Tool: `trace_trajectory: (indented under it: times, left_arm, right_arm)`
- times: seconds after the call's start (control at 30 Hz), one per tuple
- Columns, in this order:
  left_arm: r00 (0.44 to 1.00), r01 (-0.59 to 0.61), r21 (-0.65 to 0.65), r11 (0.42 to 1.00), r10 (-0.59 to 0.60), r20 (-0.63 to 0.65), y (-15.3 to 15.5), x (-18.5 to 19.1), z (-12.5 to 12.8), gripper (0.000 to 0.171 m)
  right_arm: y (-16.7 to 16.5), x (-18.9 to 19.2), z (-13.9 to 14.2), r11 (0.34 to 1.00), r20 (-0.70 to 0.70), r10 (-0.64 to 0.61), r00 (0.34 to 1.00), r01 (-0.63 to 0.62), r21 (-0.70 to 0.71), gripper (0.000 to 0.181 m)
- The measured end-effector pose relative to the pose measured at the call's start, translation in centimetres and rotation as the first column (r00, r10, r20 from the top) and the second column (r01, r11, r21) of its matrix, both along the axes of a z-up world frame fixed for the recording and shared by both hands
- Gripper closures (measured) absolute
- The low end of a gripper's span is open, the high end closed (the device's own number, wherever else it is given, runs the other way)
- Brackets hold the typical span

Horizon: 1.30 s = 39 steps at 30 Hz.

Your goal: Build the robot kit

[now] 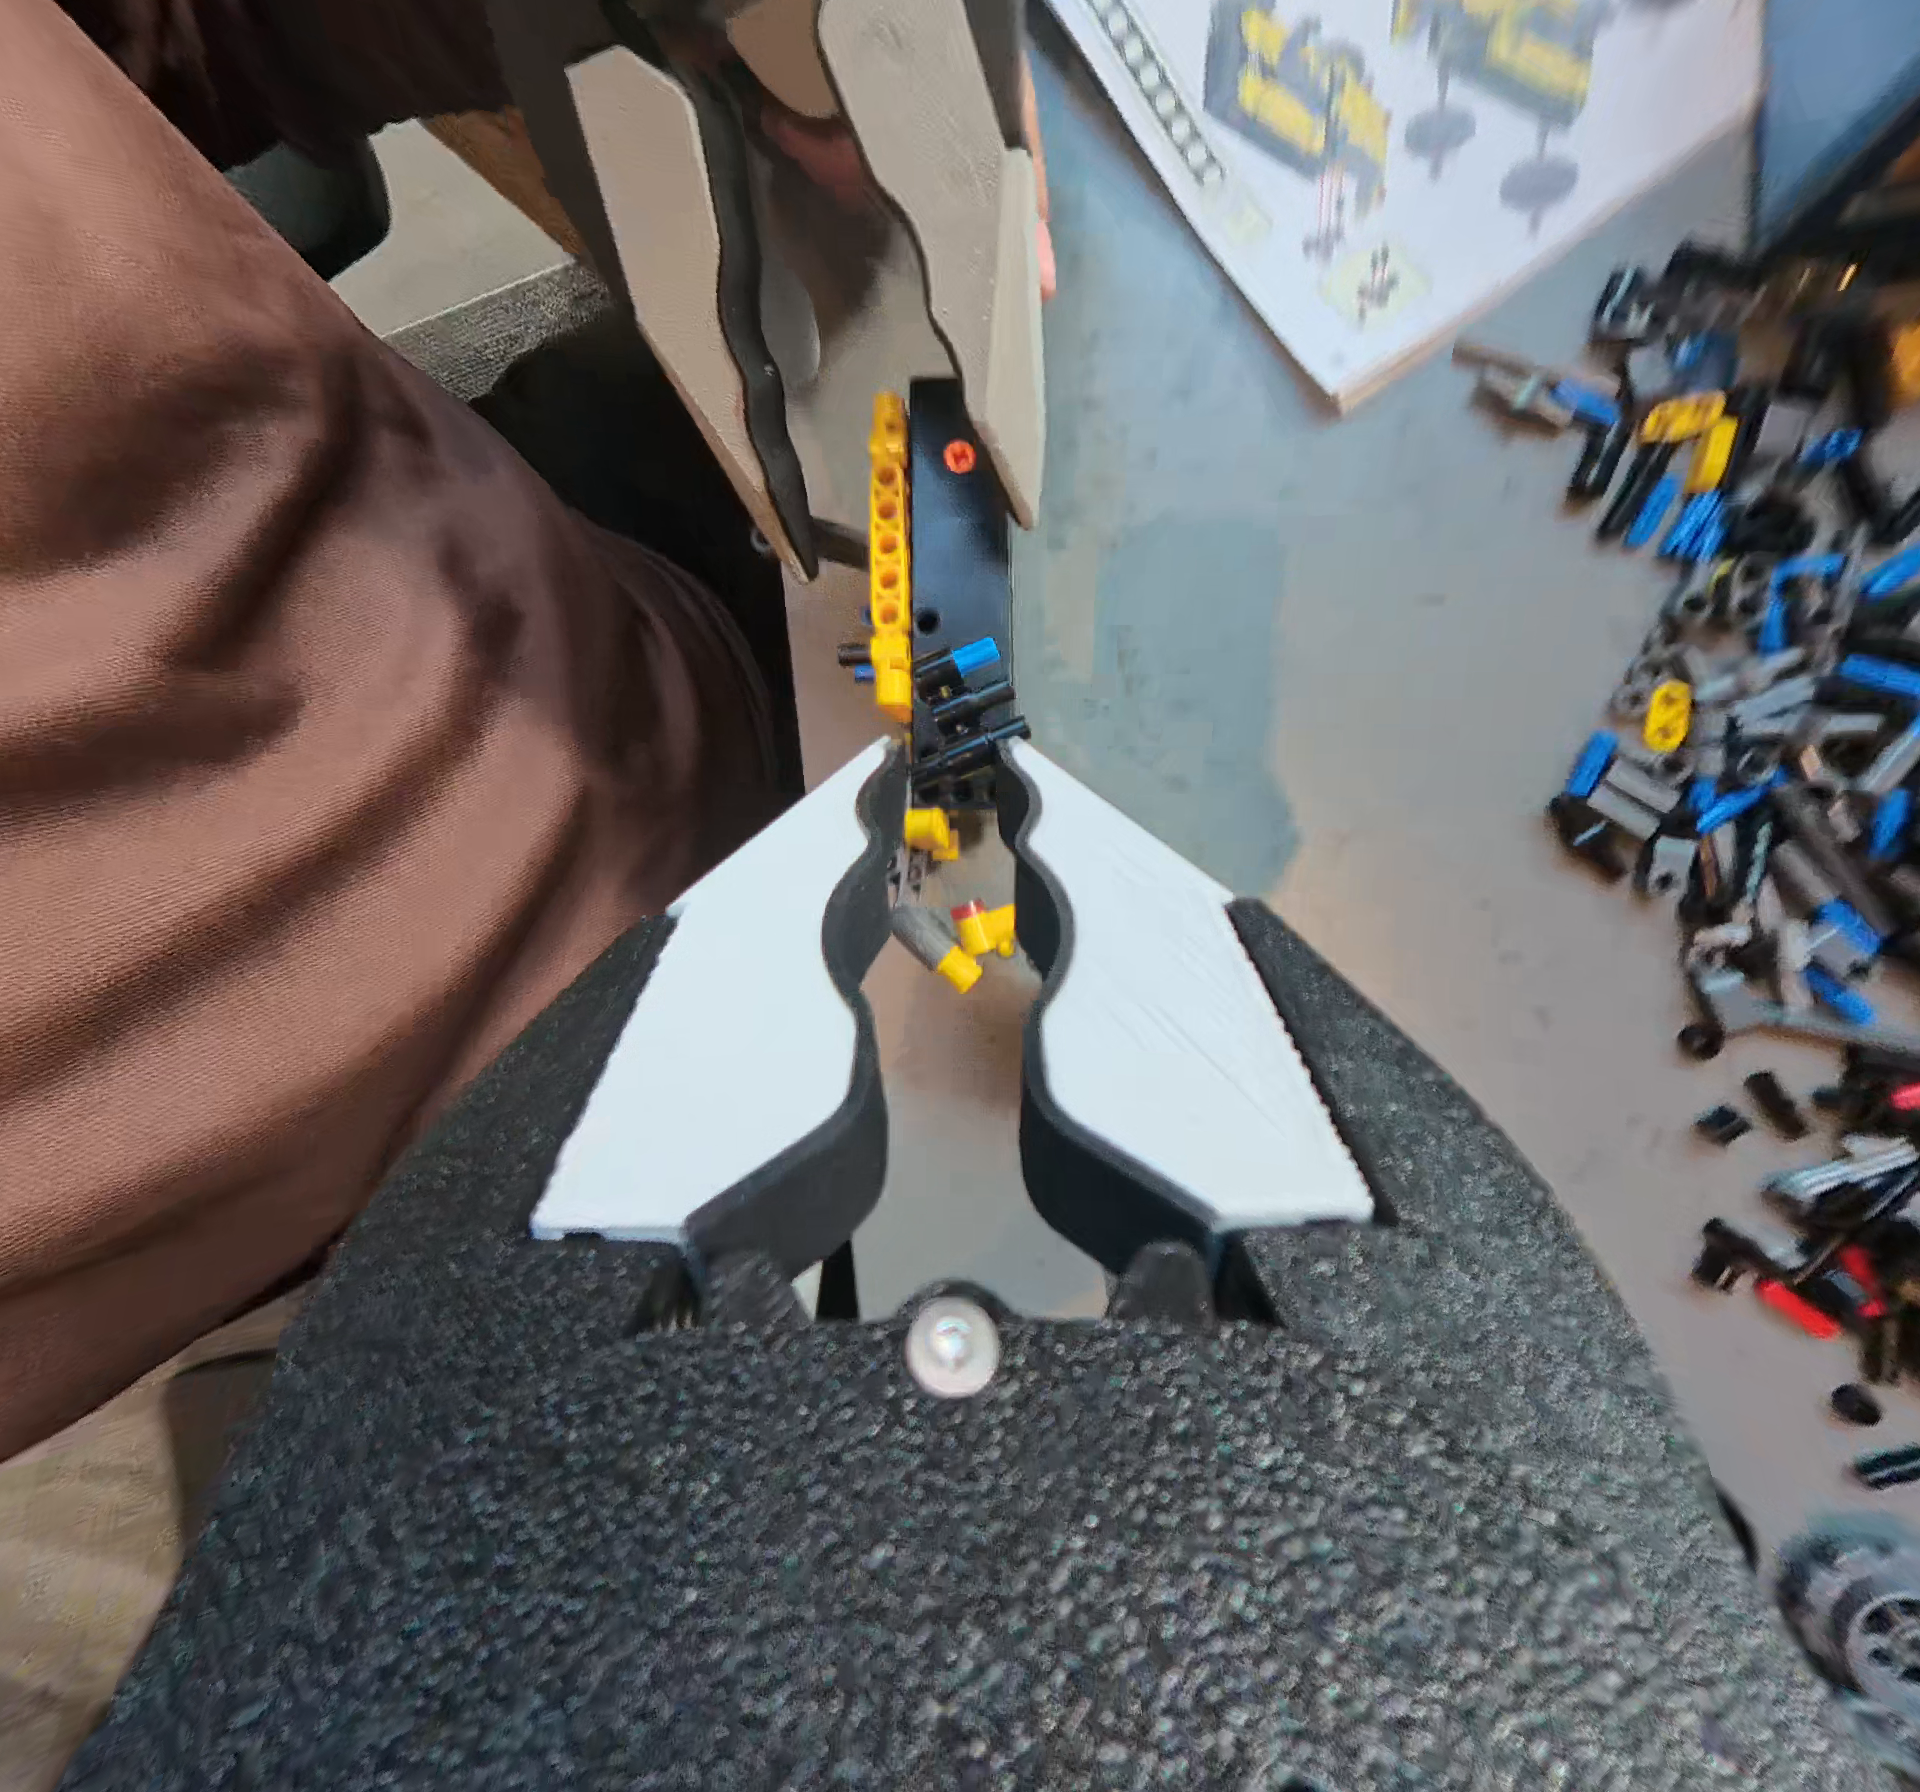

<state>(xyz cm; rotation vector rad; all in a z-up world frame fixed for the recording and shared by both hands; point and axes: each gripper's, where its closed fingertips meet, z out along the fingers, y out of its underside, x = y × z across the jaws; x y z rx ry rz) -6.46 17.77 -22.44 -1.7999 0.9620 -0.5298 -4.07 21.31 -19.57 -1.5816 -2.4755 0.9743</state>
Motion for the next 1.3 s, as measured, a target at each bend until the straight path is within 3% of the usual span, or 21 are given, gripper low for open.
trace_trajectory:
  times: [0.13,0.23,0.37,0.57,0.77,0.87,0.97,1.13,1.3]
  left_arm:
    - [0.997,-0.075,0.001,0.997,0.075,-0.010,0.0,-1.0,1.0,0.124]
    - [0.988,-0.144,0.074,0.987,0.147,-0.043,0.0,-1.2,2.5,0.135]
    - [0.959,-0.169,0.193,0.966,0.207,-0.195,0.1,0.5,3.7,0.143]
    - [0.846,-0.062,0.393,0.917,0.257,-0.468,-0.8,4.2,4.5,0.143]
    - [0.667,0.136,0.523,0.841,0.313,-0.676,-3.4,7.9,4.9,0.161]
    - [0.650,0.146,0.548,0.824,0.338,-0.681,-4.8,9.4,5.1,0.167]
    - [0.670,0.089,0.562,0.823,0.368,-0.645,-5.9,10.3,5.1,0.169]
    - [0.714,-0.068,0.573,0.816,0.441,-0.544,-7.0,10.8,4.9,0.169]
    - [0.741,-0.282,0.587,0.759,0.561,-0.370,-6.9,9.2,5.1,0.170]
  right_arm:
    - [-0.6,-0.6,0.0,1.000,-0.088,0.020,0.996,-0.022,-0.021,0.168]
    - [-1.1,-0.3,0.2,0.998,-0.147,0.029,0.989,-0.037,-0.052,0.168]
    - [-2.0,0.8,0.6,0.994,-0.192,0.045,0.980,-0.063,-0.092,0.168]
    - [-4.0,3.0,1.2,0.989,-0.210,0.052,0.976,-0.080,-0.127,0.168]
    - [-7.7,6.3,2.5,0.976,-0.213,0.084,0.973,-0.124,-0.181,0.167]
    - [-9.2,7.7,2.8,0.975,-0.228,0.081,0.970,-0.125,-0.185,0.168]
    - [-10.4,8.6,2.9,0.973,-0.252,0.057,0.966,-0.110,-0.203,0.168]
    - [-11.3,8.7,2.8,0.971,-0.266,0.014,0.964,-0.077,-0.227,0.167]
    - [-9.5,6.7,4.2,0.981,-0.334,-0.098,0.938,0.035,-0.189,0.158]
